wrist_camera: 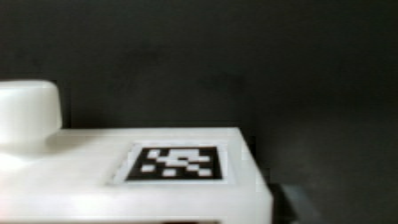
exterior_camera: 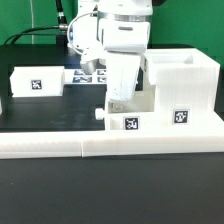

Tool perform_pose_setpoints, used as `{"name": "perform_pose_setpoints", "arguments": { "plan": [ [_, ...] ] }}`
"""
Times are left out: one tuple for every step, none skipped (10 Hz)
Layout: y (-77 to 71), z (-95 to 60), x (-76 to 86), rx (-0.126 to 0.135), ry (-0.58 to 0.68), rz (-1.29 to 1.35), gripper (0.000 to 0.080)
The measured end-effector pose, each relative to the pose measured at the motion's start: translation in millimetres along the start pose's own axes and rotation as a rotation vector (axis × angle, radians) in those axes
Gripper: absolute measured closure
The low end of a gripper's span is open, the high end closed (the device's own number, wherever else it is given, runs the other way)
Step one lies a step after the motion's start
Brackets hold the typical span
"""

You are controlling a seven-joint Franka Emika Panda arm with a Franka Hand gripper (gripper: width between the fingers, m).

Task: Assemble drawer

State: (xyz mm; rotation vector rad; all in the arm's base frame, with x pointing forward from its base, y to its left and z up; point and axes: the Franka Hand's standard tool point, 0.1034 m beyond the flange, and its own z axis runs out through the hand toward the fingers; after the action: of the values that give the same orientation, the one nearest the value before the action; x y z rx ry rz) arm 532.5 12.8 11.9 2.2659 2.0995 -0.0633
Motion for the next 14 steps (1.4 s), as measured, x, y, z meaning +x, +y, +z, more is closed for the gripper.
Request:
{"name": "perform_pose_setpoints", "arguments": {
  "plan": [
    [0.1, -0.2, 0.0, 0.0, 0.0, 0.0, 0.0517],
    [0.4, -2.5, 0.1, 0.001, -0.001, 0.0, 0.0381],
    [0.6, -7.4, -0.1, 0.008, -0.007, 0.0, 0.0381],
    [2.6, -14.7, 0.6, 0.014, -0.013, -0.002, 0.0215],
    [4.6, -21.7, 0.1, 0.016, -0.019, -0.003, 0.017],
    [5.3, -28.0, -2.5, 0.021, -0.026, -0.003, 0.017],
    [6.9, -35.2, -7.3, 0.021, -0.032, -0.005, 0.0154],
    [8.1, -42.8, -14.6, 0.016, -0.036, -0.013, 0.0151],
    [9.8, -49.1, -24.5, 0.019, -0.042, -0.041, 0.0151],
    [3.9, -48.2, -39.8, 0.025, -0.044, -0.071, 0.015],
    [-1.0, -45.7, -51.6, 0.036, -0.044, -0.086, 0.015],
    [0.1, -45.4, -54.9, 0.036, -0.041, -0.077, 0.015],
    [0.1, -45.0, -55.8, 0.037, -0.039, -0.084, 0.015],
    [-0.8, -40.3, -61.4, 0.045, -0.021, -0.102, 0.015]
  ]
}}
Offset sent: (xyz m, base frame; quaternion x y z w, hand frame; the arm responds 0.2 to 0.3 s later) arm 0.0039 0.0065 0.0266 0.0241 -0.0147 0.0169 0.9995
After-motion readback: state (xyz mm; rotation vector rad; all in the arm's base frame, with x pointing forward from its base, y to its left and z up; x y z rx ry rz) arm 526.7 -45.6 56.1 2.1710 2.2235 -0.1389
